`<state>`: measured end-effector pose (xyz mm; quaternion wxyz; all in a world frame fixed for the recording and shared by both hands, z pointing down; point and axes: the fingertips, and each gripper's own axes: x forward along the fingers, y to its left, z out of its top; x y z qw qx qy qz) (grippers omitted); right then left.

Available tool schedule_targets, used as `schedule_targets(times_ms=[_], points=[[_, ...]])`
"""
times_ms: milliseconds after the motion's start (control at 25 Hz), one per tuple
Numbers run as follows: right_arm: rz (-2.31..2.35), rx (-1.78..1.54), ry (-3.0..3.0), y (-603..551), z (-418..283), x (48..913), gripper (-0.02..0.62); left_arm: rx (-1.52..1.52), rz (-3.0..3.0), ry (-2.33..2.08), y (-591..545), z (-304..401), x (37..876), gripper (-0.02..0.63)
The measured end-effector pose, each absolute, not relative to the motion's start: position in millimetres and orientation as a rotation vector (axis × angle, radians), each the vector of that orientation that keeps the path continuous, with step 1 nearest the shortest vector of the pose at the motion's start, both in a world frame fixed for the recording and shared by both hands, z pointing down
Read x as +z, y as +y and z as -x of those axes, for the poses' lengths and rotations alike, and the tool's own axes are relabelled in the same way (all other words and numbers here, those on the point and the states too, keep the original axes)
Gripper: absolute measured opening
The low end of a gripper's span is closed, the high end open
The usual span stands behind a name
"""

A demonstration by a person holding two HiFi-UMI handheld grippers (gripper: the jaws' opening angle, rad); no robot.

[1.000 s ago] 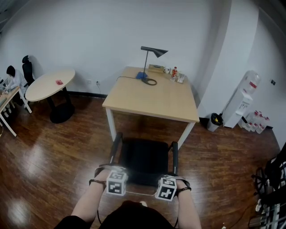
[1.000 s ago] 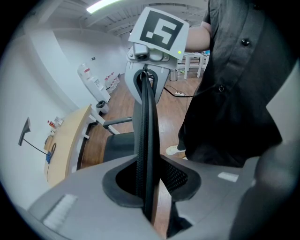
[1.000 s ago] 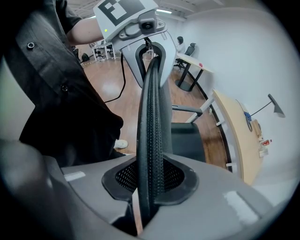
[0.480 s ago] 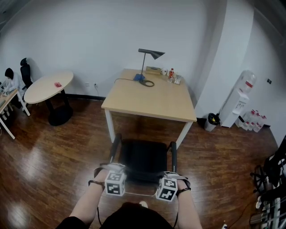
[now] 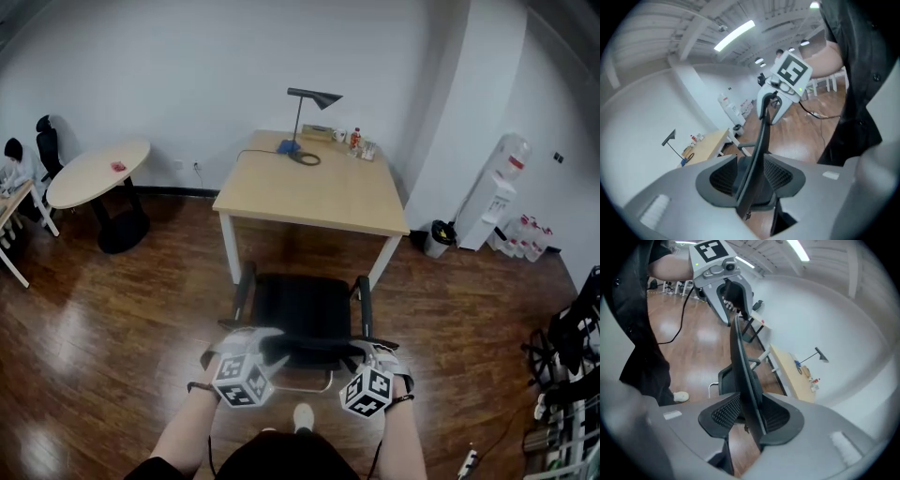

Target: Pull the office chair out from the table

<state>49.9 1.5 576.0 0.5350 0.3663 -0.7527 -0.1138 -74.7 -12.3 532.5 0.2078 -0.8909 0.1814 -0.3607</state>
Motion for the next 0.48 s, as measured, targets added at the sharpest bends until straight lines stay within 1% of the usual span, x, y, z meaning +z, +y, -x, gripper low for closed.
schedule_targets(times_ms=[120, 200, 280, 360, 400, 480], points=[[-1.034, -0.277, -1.837, 11.4, -54.3, 558.3, 0.127, -0.869, 2.546, 0.648, -11.0, 76.3, 519.8, 0.176], [-1.097, -0.271, -1.874, 20.2, -56.9, 551.1, 0.123, -0.817, 2.559, 0.754, -12.1, 78.5, 514.7, 0.166], [-1.138, -0.275, -1.938, 30.3, -58.5, 545.1, 0.116, -0.751, 2.602, 0.843, -8.2, 77.0, 510.3, 0.087], [-1.186, -0.290, -2.018, 38.7, -59.1, 536.1, 0.098, -0.666, 2.662, 0.887, 0.5, 71.9, 505.0, 0.023], [-1.212, -0.289, -2.054, 42.0, -59.2, 531.6, 0.085, -0.621, 2.680, 0.905, 5.1, 70.1, 501.5, 0.005], [-1.255, -0.285, -2.114, 49.5, -58.2, 523.0, 0.078, -0.532, 2.693, 0.974, 13.5, 71.2, 493.9, 0.002]])
